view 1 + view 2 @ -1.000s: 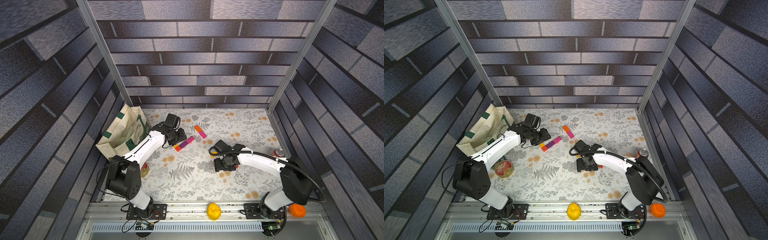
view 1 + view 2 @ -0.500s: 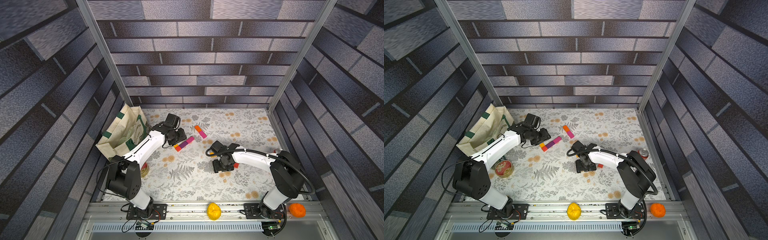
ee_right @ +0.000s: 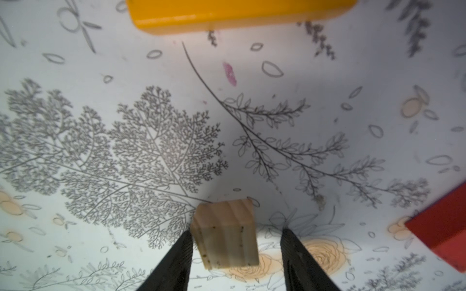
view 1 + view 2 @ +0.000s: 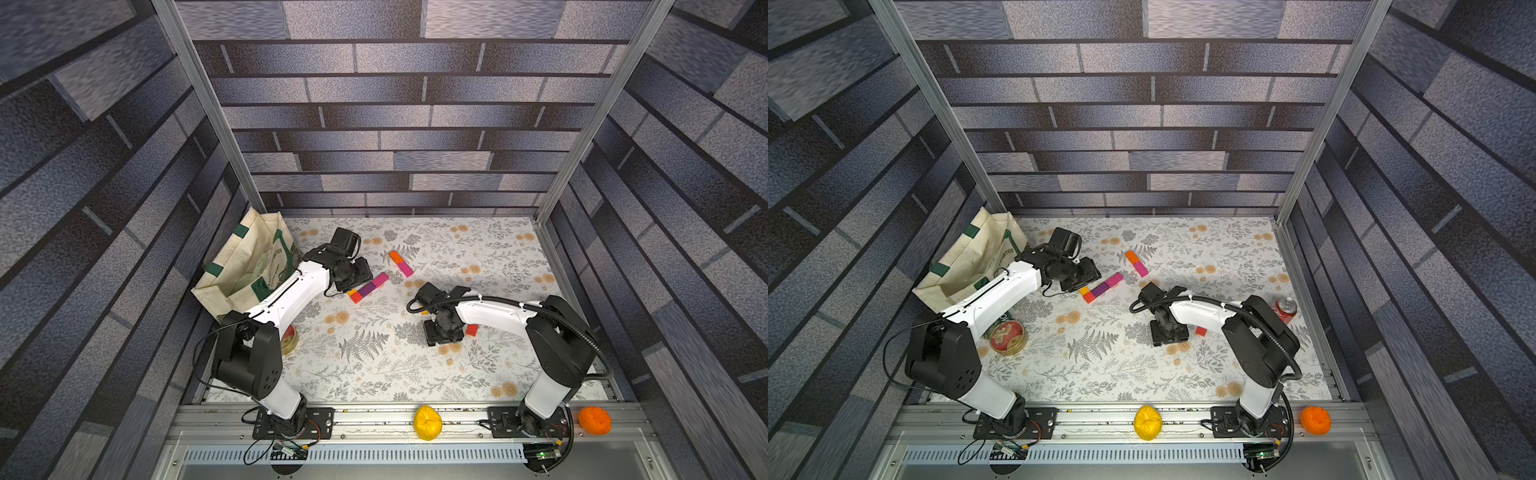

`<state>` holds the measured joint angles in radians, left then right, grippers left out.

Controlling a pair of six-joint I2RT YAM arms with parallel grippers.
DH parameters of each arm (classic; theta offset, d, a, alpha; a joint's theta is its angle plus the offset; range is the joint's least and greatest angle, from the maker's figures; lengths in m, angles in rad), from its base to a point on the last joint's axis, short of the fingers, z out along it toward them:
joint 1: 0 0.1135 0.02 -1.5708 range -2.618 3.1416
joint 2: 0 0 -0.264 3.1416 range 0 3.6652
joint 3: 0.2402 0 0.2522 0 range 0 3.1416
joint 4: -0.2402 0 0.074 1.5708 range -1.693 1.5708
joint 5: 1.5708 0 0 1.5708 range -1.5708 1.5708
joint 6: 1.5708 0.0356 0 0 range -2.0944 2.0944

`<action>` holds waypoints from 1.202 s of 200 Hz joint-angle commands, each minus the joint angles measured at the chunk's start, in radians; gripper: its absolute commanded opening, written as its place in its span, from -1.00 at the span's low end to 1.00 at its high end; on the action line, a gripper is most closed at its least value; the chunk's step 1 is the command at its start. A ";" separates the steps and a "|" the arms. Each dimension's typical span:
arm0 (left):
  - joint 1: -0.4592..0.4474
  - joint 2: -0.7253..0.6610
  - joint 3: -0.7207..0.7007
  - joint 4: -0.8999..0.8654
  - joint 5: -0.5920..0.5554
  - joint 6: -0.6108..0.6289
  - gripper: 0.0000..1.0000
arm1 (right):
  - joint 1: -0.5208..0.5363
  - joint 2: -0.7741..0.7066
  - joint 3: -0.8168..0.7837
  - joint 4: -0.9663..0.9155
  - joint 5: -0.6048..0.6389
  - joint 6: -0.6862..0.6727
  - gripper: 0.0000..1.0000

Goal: Assemble the letter v with building blocks
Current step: Pick up the building block from the center of the board.

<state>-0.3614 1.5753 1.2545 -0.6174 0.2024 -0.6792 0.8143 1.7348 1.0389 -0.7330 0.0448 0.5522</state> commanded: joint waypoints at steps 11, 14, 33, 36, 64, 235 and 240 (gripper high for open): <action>-0.001 -0.006 -0.004 -0.025 -0.017 0.027 0.12 | 0.011 0.038 0.050 -0.009 0.004 0.005 0.07; -0.001 -0.006 -0.003 -0.025 -0.017 0.028 0.12 | 0.011 0.040 0.051 -0.009 0.003 0.004 0.05; -0.001 -0.005 -0.002 -0.026 -0.017 0.031 0.12 | 0.012 0.043 0.053 -0.010 0.004 0.006 -0.07; 0.000 -0.005 0.000 -0.025 -0.017 0.031 0.12 | 0.012 0.043 0.053 -0.012 0.005 0.006 -0.09; 0.001 -0.002 -0.001 -0.026 -0.015 0.031 0.12 | 0.013 0.040 0.052 -0.013 0.004 0.008 -0.23; 0.012 -0.010 -0.008 -0.020 -0.006 0.036 0.12 | 0.007 -0.030 0.309 -0.188 0.110 -0.139 -0.46; 0.014 -0.012 -0.008 -0.020 -0.006 0.036 0.12 | 0.004 -0.019 0.324 -0.189 0.107 -0.155 -0.46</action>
<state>-0.3584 1.5753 1.2545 -0.6178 0.2028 -0.6674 0.8181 1.6775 1.2907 -0.8555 0.1139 0.4770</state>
